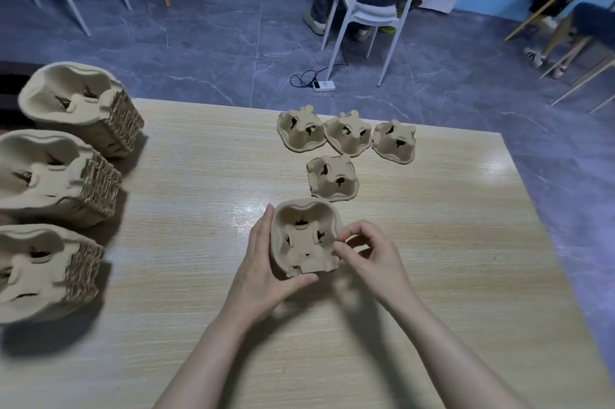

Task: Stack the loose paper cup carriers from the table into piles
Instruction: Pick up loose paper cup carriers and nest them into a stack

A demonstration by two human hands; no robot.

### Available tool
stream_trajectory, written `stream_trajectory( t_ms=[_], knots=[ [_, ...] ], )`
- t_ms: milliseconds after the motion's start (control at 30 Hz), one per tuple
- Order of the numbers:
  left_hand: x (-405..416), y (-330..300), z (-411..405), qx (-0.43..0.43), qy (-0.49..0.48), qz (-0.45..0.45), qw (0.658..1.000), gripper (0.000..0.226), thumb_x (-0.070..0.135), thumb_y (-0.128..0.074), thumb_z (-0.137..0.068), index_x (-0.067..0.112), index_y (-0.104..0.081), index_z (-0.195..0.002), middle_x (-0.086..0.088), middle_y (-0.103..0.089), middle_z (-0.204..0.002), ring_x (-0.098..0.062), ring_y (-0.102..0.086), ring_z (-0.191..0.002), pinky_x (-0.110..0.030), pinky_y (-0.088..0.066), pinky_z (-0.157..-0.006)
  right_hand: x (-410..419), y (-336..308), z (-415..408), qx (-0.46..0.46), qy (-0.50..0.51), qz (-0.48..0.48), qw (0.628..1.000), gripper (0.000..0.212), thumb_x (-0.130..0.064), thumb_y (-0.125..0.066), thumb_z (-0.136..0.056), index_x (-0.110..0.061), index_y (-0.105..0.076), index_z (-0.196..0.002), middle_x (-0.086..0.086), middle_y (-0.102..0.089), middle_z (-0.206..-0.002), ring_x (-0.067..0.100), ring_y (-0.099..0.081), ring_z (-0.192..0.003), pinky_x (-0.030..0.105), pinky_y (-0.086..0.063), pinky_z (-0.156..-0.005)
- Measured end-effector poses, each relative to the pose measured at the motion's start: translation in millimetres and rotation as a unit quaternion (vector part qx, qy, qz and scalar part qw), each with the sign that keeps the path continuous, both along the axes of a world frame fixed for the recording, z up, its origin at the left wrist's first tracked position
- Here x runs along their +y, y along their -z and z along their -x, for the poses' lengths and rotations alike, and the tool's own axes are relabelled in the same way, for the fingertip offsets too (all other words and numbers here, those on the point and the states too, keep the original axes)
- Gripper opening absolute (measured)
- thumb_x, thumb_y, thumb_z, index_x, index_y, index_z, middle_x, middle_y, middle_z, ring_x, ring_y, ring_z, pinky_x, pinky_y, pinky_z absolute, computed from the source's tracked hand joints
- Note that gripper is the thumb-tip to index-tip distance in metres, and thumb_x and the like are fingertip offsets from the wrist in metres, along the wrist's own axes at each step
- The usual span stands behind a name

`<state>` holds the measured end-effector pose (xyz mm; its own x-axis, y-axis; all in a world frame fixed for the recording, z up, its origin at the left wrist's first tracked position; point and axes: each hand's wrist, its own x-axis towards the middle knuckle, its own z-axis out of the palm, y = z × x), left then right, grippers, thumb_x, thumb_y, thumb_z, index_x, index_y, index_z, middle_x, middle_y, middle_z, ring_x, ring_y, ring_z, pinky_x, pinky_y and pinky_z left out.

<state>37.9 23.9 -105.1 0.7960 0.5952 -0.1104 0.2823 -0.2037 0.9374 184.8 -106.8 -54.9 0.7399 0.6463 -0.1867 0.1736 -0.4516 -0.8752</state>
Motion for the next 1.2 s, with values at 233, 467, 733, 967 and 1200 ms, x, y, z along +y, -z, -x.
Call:
stream_trajectory(
  t_ms=[233, 467, 733, 967, 1200],
  knots=[
    [-6, 4, -13, -0.021, -0.049, -0.022, 0.998, 0.122, 0.062, -0.077, -0.056, 0.056, 0.003, -0.147, 0.023, -0.021, -0.148, 0.013, -0.02, -0.139, 0.003, -0.025, -0.098, 8, -8, -39, 0.031, -0.095, 0.012, 0.995, 0.018, -0.003, -0.072, -0.084, -0.019, -0.064, -0.079, -0.014, -0.066, -0.074, 0.004, -0.058, -0.068, 0.026, -0.046, -0.065],
    [1, 1, -16, -0.019, -0.047, -0.032, 0.998, 0.109, 0.06, -0.079, -0.052, 0.048, -0.018, -0.142, 0.039, -0.019, -0.138, 0.013, -0.028, -0.133, 0.002, -0.029, -0.095, 65, 0, -119, -0.186, -0.146, 0.089, 0.968, 0.028, -0.012, -0.068, -0.087, -0.016, -0.064, -0.114, 0.002, -0.064, -0.109, 0.01, -0.055, -0.082, 0.018, -0.04, -0.074],
    [1, -6, -17, 0.002, -0.047, -0.029, 0.998, 0.11, 0.062, -0.078, -0.052, 0.047, -0.017, -0.142, 0.032, -0.021, -0.14, 0.008, -0.031, -0.133, -0.005, -0.033, -0.095, 98, 27, -148, -0.306, -0.302, 0.285, 0.857, 0.07, -0.02, -0.069, -0.086, -0.024, -0.037, -0.148, 0.01, -0.051, -0.132, 0.029, -0.044, -0.123, 0.037, -0.036, -0.1],
    [3, -8, -17, 0.014, -0.04, -0.029, 0.999, 0.109, 0.063, -0.077, -0.051, 0.051, -0.015, -0.139, 0.034, -0.019, -0.14, 0.01, -0.03, -0.132, -0.009, -0.035, -0.093, 61, 23, -142, -0.28, -0.213, 0.208, 0.913, 0.097, -0.017, -0.081, -0.075, -0.024, -0.025, -0.153, 0.009, -0.053, -0.113, 0.028, -0.051, -0.108, 0.036, -0.042, -0.086],
    [3, -8, -16, -0.002, -0.036, -0.01, 0.999, 0.104, 0.06, -0.078, -0.05, 0.057, -0.016, -0.134, 0.044, -0.019, -0.131, 0.018, -0.029, -0.128, 0.004, -0.031, -0.089, 13, 13, -125, -0.207, -0.142, 0.198, 0.948, 0.105, -0.037, -0.082, -0.074, -0.039, -0.013, -0.153, -0.002, -0.059, -0.107, 0.02, -0.057, -0.094, 0.03, -0.036, -0.07]
  ],
)
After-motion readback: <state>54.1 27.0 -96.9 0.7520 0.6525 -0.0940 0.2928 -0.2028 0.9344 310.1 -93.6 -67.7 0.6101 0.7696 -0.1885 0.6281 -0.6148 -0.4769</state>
